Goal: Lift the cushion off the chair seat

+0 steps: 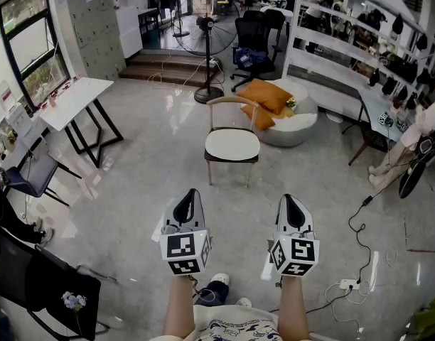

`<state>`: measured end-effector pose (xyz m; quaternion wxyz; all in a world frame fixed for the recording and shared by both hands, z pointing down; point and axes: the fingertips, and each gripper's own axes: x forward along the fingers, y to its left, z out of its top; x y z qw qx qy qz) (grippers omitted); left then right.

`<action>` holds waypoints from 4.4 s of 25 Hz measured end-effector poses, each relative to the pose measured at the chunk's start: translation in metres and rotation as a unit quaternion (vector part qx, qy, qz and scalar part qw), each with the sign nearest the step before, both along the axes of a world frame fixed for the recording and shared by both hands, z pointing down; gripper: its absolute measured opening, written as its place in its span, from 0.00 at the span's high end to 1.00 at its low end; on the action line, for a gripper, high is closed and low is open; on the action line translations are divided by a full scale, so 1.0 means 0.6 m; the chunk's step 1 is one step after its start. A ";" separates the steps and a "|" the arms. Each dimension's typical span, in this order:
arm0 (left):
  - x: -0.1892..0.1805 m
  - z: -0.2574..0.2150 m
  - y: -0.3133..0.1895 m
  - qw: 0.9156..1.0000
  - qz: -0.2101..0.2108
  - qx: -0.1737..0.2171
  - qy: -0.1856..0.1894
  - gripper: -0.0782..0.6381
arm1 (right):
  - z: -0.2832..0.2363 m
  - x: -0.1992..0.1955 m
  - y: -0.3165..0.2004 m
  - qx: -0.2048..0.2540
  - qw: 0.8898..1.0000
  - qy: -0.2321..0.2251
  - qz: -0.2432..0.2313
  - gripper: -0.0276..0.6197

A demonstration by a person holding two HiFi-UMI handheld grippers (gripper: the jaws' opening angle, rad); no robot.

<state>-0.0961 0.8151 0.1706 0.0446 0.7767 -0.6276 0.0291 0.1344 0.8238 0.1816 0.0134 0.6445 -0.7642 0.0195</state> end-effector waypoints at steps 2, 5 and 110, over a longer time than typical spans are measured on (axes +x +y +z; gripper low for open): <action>0.000 0.001 -0.001 1.000 0.000 -0.002 0.000 0.87 | 0.000 0.000 -0.001 -0.001 1.000 -0.001 -0.001 0.94; -0.003 0.004 -0.004 1.000 0.000 -0.004 0.000 0.87 | 0.002 -0.003 -0.005 -0.003 1.000 0.000 -0.001 0.94; -0.058 0.129 -1.385 0.996 -0.042 -0.077 0.006 0.55 | 0.121 -0.031 -1.419 -0.072 0.996 -0.035 -0.038 0.59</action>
